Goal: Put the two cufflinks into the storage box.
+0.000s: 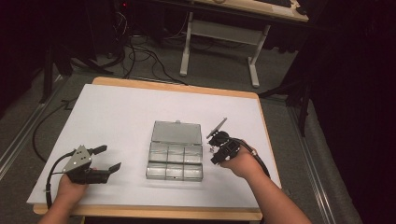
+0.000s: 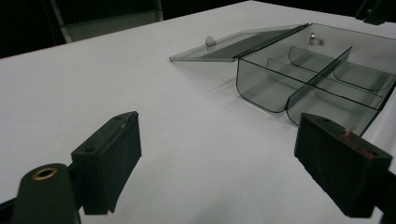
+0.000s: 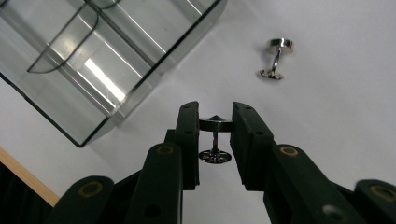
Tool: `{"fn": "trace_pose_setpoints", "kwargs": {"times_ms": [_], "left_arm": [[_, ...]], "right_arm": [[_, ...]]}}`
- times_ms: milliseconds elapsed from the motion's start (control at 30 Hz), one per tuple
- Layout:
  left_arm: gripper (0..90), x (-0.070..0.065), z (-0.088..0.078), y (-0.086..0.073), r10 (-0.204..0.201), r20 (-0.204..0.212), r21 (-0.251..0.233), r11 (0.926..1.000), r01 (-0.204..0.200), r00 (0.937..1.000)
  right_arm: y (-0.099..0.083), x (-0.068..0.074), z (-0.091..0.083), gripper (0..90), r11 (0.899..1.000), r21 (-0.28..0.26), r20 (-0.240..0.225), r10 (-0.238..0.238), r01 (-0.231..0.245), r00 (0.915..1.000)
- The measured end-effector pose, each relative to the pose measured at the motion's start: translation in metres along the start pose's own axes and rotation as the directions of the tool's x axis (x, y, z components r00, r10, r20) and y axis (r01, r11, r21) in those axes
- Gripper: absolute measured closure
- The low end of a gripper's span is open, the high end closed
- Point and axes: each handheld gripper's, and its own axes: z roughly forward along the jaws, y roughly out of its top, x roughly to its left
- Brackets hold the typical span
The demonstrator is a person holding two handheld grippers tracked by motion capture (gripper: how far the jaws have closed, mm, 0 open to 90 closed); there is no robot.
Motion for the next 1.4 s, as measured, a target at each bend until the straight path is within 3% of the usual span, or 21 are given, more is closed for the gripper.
{"fn": "trace_pose_setpoints", "kwargs": {"times_ms": [167,267,467,500,633,667,767,800,833,1400], "left_arm": [[15.3,0.000,0.000,0.000,0.001,0.002,-0.001,1.0000,-0.001,1.0000],[15.3,0.000,0.000,0.000,0.001,0.001,-0.002,1.0000,-0.001,1.0000],[15.3,0.001,-0.001,0.000,-0.001,0.001,-0.002,1.0000,0.001,1.0000],[15.3,0.000,0.000,0.000,-0.006,0.000,-0.006,1.0000,0.006,1.0000],[15.3,0.000,-0.001,0.000,-0.008,0.002,-0.006,0.9999,0.008,1.0000],[15.3,0.001,-0.001,0.000,-0.006,0.003,-0.004,1.0000,0.006,1.0000],[15.3,0.001,-0.001,0.000,-0.006,0.003,-0.007,1.0000,0.006,1.0000],[15.3,0.001,-0.001,0.000,-0.007,0.004,-0.005,1.0000,0.007,1.0000],[15.3,0.001,-0.001,0.000,-0.007,0.004,-0.006,1.0000,0.007,1.0000],[15.3,0.001,-0.001,0.000,-0.007,0.010,-0.002,1.0000,0.007,0.9999]], "right_arm": [[0.009,0.003,-0.003,74.0,1.000,-0.010,-0.004,-0.029,0.029,0.9996],[0.015,0.007,-0.004,74.0,1.000,-0.008,-0.005,-0.021,0.021,0.9998],[0.026,0.010,-0.007,74.1,0.997,-0.019,0.003,-0.075,0.075,0.9972],[0.027,0.012,-0.007,74.0,0.998,-0.014,-0.001,-0.057,0.057,0.9984],[0.034,0.014,-0.008,74.1,0.996,-0.019,0.002,-0.091,0.091,0.9959],[0.035,0.016,-0.008,74.0,0.997,-0.013,0.001,-0.074,0.074,0.9973],[0.040,0.017,-0.007,74.0,0.994,-0.023,0.003,-0.105,0.105,0.9945],[0.041,0.018,-0.007,74.0,0.995,-0.017,0.000,-0.094,0.094,0.9956],[0.043,0.018,-0.006,74.0,0.994,-0.019,0.003,-0.111,0.111,0.9938],[0.069,0.031,0.023,74.0,0.989,0.015,-0.008,-0.149,0.149,0.9888]]}}
